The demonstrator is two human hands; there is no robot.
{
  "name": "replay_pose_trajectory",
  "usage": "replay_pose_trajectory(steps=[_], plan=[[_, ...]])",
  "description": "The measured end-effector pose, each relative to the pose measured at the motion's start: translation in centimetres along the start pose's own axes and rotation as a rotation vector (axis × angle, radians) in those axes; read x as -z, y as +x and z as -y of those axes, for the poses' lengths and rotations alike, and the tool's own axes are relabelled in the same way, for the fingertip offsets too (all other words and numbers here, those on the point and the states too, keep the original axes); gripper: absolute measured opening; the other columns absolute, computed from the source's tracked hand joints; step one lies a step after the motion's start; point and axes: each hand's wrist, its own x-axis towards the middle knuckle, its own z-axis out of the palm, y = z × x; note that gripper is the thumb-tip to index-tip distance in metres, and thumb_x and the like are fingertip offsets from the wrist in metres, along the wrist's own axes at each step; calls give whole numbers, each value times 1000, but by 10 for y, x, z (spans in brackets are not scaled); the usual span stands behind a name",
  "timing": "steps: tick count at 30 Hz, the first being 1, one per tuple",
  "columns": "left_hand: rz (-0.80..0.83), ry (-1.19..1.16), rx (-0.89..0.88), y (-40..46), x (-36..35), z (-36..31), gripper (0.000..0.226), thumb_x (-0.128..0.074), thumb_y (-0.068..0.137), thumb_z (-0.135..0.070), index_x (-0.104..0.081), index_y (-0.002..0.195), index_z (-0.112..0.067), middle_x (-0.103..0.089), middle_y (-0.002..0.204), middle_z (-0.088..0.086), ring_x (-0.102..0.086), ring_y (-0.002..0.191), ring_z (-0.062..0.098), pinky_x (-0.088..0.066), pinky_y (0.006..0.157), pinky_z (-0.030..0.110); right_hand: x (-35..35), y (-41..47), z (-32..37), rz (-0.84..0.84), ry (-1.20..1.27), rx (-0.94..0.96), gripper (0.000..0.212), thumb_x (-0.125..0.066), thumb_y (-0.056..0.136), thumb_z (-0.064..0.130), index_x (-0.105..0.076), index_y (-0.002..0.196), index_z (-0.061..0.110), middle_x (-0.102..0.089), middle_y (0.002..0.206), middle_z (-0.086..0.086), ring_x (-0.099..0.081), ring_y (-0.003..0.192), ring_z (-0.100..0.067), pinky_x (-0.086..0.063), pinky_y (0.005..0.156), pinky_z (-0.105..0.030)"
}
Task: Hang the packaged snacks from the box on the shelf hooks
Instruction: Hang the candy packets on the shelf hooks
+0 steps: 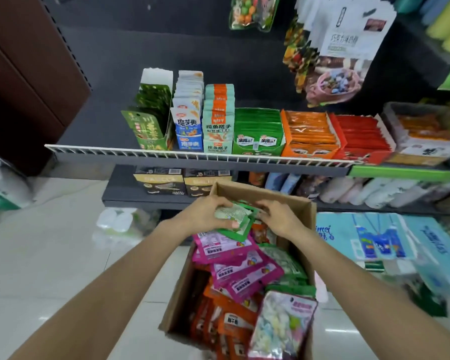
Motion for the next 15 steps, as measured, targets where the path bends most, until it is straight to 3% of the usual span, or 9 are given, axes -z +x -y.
replay_pose_trajectory(steps=[4,7,10,12,15], plan=[[38,2,-82,-7,2,8,64,-76,73,-43,-54,131,-25,-50,138,-9,-44,126,9,-32,95,16,-8,2,-6,-163,-59,-54,29,-53,95,15,-62,122,11,-64,122,-9,-59,109,-27,-49,91,-40],[-29,56,-166,-8,4,9,40,-65,85,-38,-63,121,-22,-61,127,-2,-55,117,15,-41,98,25,-8,-2,-6,-225,-56,-68,24,-56,93,14,-68,113,12,-69,110,-9,-64,96,-27,-53,82,-41],[-326,87,-229,-13,7,5,28,-51,96,-30,-69,111,-17,-72,101,5,-67,85,22,-53,76,34,-6,-9,-7,-262,-62,-79,21,-55,94,16,-70,108,13,-71,101,-11,-65,88,-29,-53,76,-40],[-531,120,-246,-16,10,4,26,-48,98,-24,-70,109,-15,-72,88,3,-64,68,22,-47,58,30,-5,-11,-7,-283,-84,-66,21,-53,95,17,-70,106,13,-71,98,-13,-66,87,-30,-53,75,-39],[-653,91,-218,-18,17,6,26,-46,99,-25,-69,99,-11,-68,76,6,-62,67,26,-39,53,30,-6,-15,-4,-308,-142,-56,24,-48,97,21,-69,107,15,-70,99,-12,-65,89,-31,-52,74,-38]])
